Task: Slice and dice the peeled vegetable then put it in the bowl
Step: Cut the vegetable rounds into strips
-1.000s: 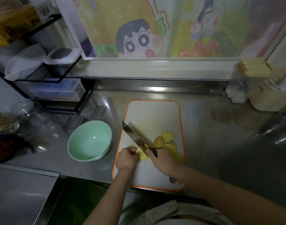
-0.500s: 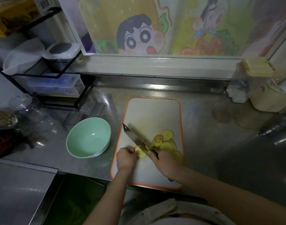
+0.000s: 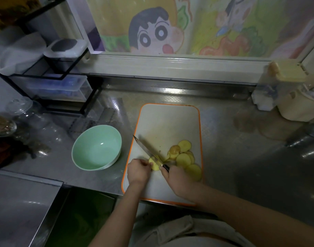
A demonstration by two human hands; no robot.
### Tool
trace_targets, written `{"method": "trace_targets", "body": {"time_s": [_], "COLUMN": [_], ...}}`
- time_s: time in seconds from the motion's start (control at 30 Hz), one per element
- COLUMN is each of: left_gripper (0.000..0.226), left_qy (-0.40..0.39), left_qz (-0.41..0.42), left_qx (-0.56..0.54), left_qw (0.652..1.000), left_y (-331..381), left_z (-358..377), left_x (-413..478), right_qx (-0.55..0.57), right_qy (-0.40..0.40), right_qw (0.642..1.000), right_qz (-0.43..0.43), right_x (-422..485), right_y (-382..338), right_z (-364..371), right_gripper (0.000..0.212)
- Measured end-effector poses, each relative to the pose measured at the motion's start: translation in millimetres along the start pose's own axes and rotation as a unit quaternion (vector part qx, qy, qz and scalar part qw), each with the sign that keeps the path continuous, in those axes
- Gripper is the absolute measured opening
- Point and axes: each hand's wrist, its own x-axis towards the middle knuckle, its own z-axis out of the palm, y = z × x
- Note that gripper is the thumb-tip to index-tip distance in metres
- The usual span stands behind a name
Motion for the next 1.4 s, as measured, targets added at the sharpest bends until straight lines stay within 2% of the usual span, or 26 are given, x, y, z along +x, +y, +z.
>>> {"method": "trace_targets", "body": {"time_s": [0.07,0.1,0.27,0.33,0.4,0.47,0.5,0.53,0.57,0.6,0.67,0.7,0.73,0.77,0.8,0.87,0.93,1.07,1.27,1.4], "left_gripper": [0.013,0.013,0.013,0.013,0.013,0.013,0.013,0.012,0.012,0.012,0.012,0.012,0.012,0.012,0.012,0.012,0.011,0.012,0.012,0.011], "left_qy": [0.000,0.002,0.006,0.006,0.007,0.011,0.014,0.016,0.017,0.018,0.016,0.015,0.015,0.014,0.014,0.011,0.005,0.003,-0.001,0.000], "left_qz": [-0.001,-0.003,-0.002,-0.003,-0.001,0.003,0.005,0.008,0.011,0.012,0.011,0.011,0.009,0.004,0.000,-0.001,0.005,0.007,0.009,0.002], "left_qx": [-0.002,-0.002,-0.006,-0.006,-0.004,-0.005,-0.006,-0.005,-0.004,-0.001,0.004,0.003,0.000,-0.003,-0.004,-0.005,-0.007,-0.004,-0.009,-0.017], "left_qw": [1.000,1.000,1.000,1.000,1.000,1.000,1.000,1.000,1.000,1.000,1.000,1.000,1.000,1.000,1.000,1.000,1.000,1.000,1.000,1.000], "left_y": [0,-1,-1,-2,-2,-2,-3,-3,-4,-4,-5,-5,-5,-6,-6,-5,-5,-8,-10,-11], "left_z": [0,1,2,2,2,2,2,2,2,3,3,3,4,4,4,5,5,6,6,8], "left_x": [1,1,1,2,3,3,3,3,3,3,3,3,4,4,4,5,6,8,9,8], "right_qx": [0.024,0.002,-0.133,-0.107,-0.086,-0.105,-0.089,-0.022,0.005,0.014,-0.017,-0.071,-0.125,-0.165,-0.114,-0.007,0.045,0.033,0.025,0.055], "right_qy": [0.019,0.028,0.065,0.054,0.008,0.009,-0.006,-0.013,0.019,0.021,0.011,0.074,0.068,0.083,0.069,-0.028,-0.035,-0.044,-0.032,0.012], "right_qw": [1.000,1.000,0.989,0.993,0.996,0.994,0.995,0.999,1.000,0.999,0.998,0.993,0.987,0.983,0.991,0.999,0.998,0.998,0.999,0.998], "right_qz": [0.007,0.011,0.028,0.015,0.019,0.028,0.038,0.048,0.011,0.019,0.054,0.061,0.068,0.002,-0.011,0.025,0.033,0.023,0.014,0.026], "right_x": [2,5,4,6,5,9,12,12,13,10,16,18,17,14,17,21,20,19,21,19], "right_y": [0,0,-3,0,-4,-9,-5,-4,-2,0,3,3,2,1,7,12,14,14,13,8], "right_z": [0,2,8,8,8,8,8,11,13,13,12,13,11,14,16,7,-3,-7,-4,0], "right_gripper": [0.053,0.048,0.053,0.052,0.041,0.044,0.044,0.037,0.029,0.033,0.052,0.057,0.056,0.051,0.047,0.050,0.052,0.041,0.042,0.052]}}
